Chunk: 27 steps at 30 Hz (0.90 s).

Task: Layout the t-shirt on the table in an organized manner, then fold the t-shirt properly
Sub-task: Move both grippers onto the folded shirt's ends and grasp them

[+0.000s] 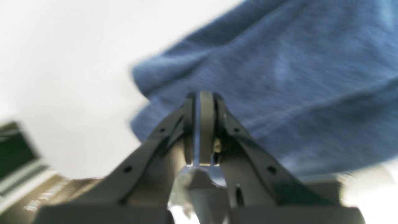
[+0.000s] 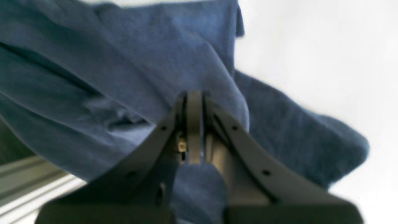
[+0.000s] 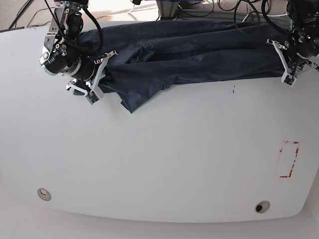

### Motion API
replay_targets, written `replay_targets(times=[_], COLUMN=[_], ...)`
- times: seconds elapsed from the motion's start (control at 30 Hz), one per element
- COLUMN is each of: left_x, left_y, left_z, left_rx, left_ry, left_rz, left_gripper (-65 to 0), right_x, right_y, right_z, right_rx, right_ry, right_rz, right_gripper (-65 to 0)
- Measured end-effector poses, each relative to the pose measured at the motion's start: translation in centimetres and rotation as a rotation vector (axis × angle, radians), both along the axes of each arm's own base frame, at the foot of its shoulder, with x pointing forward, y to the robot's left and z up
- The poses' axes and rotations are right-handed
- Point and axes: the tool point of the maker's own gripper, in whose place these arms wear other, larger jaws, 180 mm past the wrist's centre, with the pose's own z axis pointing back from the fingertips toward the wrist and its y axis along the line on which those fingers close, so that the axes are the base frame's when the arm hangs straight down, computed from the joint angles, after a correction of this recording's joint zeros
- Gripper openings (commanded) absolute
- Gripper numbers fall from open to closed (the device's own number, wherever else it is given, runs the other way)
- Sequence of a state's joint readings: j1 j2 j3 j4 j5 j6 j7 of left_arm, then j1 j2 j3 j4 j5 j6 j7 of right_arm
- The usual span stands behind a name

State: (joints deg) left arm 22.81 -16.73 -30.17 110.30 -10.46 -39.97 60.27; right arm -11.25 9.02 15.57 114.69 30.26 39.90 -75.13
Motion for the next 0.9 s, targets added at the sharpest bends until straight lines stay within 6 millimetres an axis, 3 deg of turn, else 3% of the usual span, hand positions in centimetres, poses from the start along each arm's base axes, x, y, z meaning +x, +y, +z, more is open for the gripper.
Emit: replay_targets(times=[0.2,0.4,0.57,0.9], left_x=[0.9,-0.1,-0.4,-1.9], left_y=[-0.8,-1.1,-2.2,-2.3], left_z=[-0.2,-1.2,-1.9,-4.8], left_rx=[0.017,0.044,0.009,-0.035], left_ry=[-0.063,-0.026,-0.024,0.058], left_rz=[-0.019,0.008,0.023,0.050], left_gripper=[-65.0,-65.0,-65.0,-65.0], right_x=[0.1,-1.5,-1.5,-2.5], right_y=[0.6,0.8,2.1,1.2], right_z=[-0.4,-2.0,-1.7,-4.4], right_rx=[-0.032,-0.093,-0.038,-0.042], right_ry=[-0.029,0.003,-0.038,0.029], right_rz=[0.019,0.047,0.057,0.031], right_gripper=[-64.7,-64.7,-64.7,-64.7])
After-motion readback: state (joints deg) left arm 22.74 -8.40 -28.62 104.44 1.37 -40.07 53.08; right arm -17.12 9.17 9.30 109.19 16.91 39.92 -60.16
